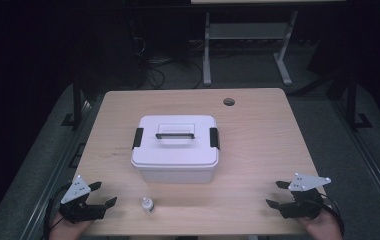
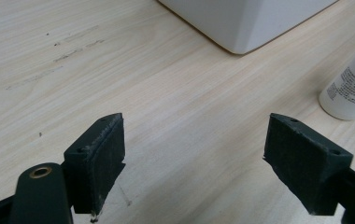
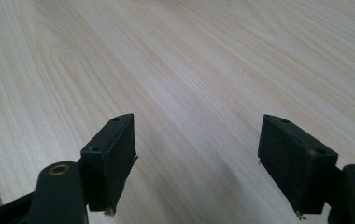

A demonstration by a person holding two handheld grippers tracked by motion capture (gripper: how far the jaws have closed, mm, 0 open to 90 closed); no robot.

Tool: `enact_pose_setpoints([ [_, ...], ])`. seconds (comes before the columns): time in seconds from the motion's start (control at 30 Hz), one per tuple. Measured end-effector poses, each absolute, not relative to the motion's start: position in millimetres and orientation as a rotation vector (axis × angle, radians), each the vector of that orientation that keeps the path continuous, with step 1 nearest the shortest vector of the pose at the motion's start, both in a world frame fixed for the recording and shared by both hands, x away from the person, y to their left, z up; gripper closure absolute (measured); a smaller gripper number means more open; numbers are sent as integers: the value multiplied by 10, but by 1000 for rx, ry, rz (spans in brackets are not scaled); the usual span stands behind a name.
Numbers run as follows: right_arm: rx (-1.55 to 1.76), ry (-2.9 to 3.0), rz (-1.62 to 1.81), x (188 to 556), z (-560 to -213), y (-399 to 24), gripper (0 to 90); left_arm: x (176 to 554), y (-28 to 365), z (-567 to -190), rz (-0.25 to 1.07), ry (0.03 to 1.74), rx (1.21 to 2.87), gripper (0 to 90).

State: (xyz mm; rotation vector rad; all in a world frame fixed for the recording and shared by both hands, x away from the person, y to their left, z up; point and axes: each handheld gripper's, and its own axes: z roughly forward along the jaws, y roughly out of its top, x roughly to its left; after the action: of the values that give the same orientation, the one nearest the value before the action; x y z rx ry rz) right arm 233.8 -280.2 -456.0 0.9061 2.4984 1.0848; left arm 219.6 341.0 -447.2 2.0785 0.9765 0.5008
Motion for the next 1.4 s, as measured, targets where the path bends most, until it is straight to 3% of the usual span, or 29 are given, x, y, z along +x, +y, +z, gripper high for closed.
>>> enact_pose_setpoints([
  [0.33, 892, 2510, 1097, 2344, -4547, -2756, 264, 2170, 3458, -4487, 498, 985, 2081, 202],
  [1.4, 747, 2625, 1076, 2715, -4008, -2583, 245, 2150, 3538, -4509, 465, 982, 2076, 200],
])
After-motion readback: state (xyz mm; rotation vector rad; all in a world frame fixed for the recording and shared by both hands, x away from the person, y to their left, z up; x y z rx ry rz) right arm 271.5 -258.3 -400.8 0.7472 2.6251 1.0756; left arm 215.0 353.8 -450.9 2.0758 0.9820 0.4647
